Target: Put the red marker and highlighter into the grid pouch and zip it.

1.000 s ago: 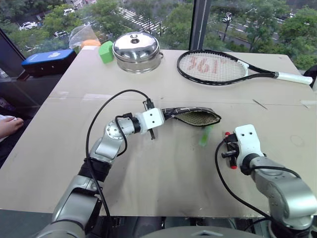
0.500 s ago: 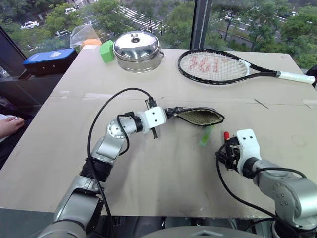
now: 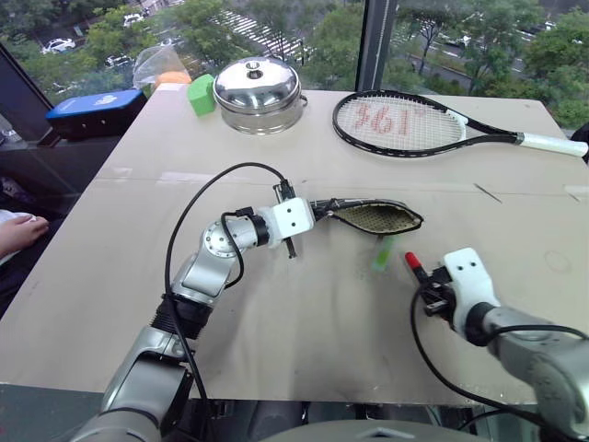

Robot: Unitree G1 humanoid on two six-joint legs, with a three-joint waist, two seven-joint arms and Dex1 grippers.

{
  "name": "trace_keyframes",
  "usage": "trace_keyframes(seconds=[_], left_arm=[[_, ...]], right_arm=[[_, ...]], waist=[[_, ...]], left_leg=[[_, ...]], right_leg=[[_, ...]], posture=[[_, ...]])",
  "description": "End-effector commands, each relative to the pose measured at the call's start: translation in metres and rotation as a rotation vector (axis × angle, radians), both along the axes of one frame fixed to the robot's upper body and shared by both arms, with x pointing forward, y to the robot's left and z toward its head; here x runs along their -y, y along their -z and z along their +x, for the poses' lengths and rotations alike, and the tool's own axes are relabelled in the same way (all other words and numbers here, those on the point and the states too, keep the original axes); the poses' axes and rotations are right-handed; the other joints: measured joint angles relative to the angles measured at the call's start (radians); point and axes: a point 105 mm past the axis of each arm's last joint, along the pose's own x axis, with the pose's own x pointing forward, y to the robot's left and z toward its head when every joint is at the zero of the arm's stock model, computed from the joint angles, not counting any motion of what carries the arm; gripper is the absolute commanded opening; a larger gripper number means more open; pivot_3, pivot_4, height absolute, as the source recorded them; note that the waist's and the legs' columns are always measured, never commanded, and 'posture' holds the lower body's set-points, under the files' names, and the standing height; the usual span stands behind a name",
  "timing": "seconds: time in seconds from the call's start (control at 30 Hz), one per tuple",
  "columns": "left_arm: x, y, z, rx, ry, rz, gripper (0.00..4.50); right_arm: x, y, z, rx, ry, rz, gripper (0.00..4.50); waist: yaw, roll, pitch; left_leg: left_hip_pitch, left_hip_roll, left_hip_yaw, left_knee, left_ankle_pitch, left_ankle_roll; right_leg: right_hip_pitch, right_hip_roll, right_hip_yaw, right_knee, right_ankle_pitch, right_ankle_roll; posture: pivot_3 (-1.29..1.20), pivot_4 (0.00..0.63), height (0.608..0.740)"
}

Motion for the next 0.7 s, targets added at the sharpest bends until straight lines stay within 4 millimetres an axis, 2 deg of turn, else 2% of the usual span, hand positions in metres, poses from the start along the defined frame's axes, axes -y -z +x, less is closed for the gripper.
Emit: trace_keyframes(seconds=[0.03,0.17,0.27,0.5,0.63,0.7], left_arm=[[0.008,-0.016,-0.003,0.061,0.03,-0.017,0.0],[0.012,-0.016,-0.003,0.075,0.043,-0.003,0.0],[0.017,-0.015,-0.006,0.083,0.056,0.0,0.0],[0.027,-0.013,-0.012,0.11,0.096,0.015,0.0],[0.033,-0.013,-0.016,0.12,0.11,0.015,0.0],[0.034,-0.012,-0.017,0.121,0.111,0.014,0.0]], right_arm=[[-0.011,-0.039,-0.005,0.085,-0.266,-0.072,0.21],[-0.01,-0.059,0.006,0.112,-0.361,-0.196,0.21],[-0.017,-0.072,0.018,0.133,-0.424,-0.29,0.21],[-0.033,-0.078,0.05,0.132,-0.489,-0.496,0.21],[-0.057,-0.079,0.079,0.207,-0.6,-0.614,0.21],[-0.066,-0.08,0.09,0.237,-0.627,-0.626,1.24]], waist=[[-0.006,0.002,0.001],[-0.005,0.002,0.002],[-0.006,0.002,0.002],[-0.001,0.002,0.003],[-0.007,0.003,0.004],[-0.009,0.003,0.004]], left_leg=[[0.0,0.0,0.0,0.0,0.0,0.0],[0.001,0.002,-0.002,-0.001,0.0,0.0],[0.001,0.002,-0.001,-0.001,0.0,0.0],[0.0,0.001,0.0,0.0,0.0,0.0],[0.0,0.0,0.001,0.0,0.0,0.0],[0.0,0.0,0.001,0.0,0.0,0.0]], right_leg=[[0.0,0.0,0.0,0.0,0.0,0.0],[-0.001,0.003,0.0,0.0,-0.001,-0.001],[-0.001,0.004,0.001,0.0,-0.002,-0.004],[-0.001,0.0,0.001,0.0,-0.002,-0.004],[-0.002,-0.002,0.0,0.0,-0.002,-0.004],[-0.002,-0.001,0.0,0.0,-0.002,-0.004]], posture=[[0.0,0.15,0.74],[0.0,0.15,0.74],[0.0,0.15,0.74],[0.0,0.15,0.74],[0.0,0.15,0.74],[0.0,0.15,0.74]])
